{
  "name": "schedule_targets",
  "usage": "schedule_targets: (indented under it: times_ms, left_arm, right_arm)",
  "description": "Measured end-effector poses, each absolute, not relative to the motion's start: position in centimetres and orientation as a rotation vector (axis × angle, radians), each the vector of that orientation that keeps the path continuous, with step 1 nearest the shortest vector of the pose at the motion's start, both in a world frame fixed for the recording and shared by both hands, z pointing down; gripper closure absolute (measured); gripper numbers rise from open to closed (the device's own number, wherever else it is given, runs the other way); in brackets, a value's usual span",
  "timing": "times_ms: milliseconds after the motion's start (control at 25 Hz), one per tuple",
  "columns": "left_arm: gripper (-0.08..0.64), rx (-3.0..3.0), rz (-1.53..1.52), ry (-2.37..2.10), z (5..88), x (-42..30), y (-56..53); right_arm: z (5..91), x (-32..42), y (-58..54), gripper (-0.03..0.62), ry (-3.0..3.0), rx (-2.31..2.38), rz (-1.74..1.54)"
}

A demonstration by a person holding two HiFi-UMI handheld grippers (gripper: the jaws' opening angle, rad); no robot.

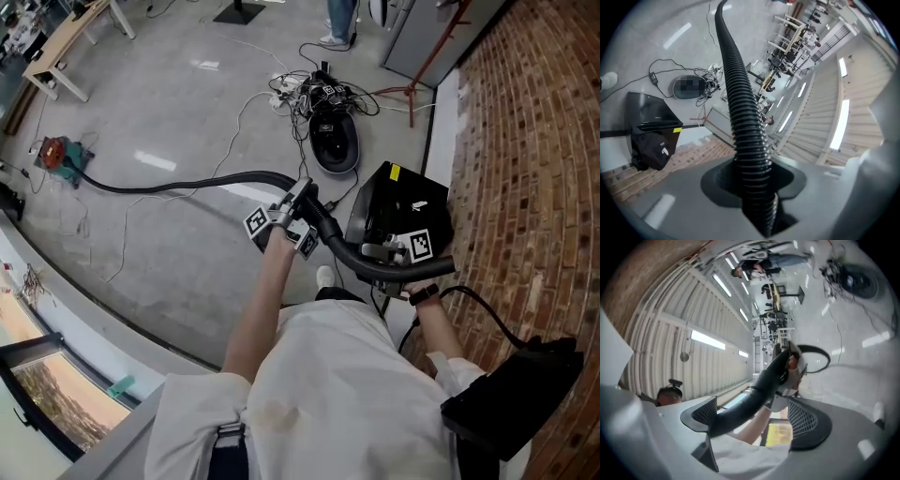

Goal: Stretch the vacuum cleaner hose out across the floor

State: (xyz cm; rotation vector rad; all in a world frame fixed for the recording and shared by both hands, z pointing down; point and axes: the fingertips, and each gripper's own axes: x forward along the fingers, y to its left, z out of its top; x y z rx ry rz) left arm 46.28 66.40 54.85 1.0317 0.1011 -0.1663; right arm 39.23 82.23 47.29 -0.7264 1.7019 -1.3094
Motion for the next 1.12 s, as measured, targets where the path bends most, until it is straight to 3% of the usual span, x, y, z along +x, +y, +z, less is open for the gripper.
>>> schedule_targets:
  times_ms: [160,320,560,720,840,1120]
  left_arm:
    - [0.405,0.939,-0.266,0.052,54.1,45.6,62.3]
    - [0.402,0.926,-0.280,-0.076,53.8,46.2,60.4]
    - [0.403,0.997,-0.018,-0.352,59.0,47.3,64.4]
    - [0.393,1.084,0.177,-0.455,61.4,47.1,67.9]
    - [0.393,1.140,0.297,-0.487,62.1,46.9,69.8]
    - [0.387,1.189,0.450,-0.442,62.7,46.3,73.2]
  right_arm:
    - [49.8,45.6,85.4,0.129,1.787,-1.393,-1.070]
    - [47.2,49.5,88.6,0.130,1.819,-2.014,-0.613]
    - [39.8,49.1,90.3,0.129,1.813,-2.621,-0.083]
    - [40.2,47.4,90.6,0.096,1.978,-3.306,0.288]
    - [41.8,47.2,90.7,0.094,2.180,-3.467,0.320]
    - [49.1,49.1,91.9,0.071,3.206,-3.251,-0.133]
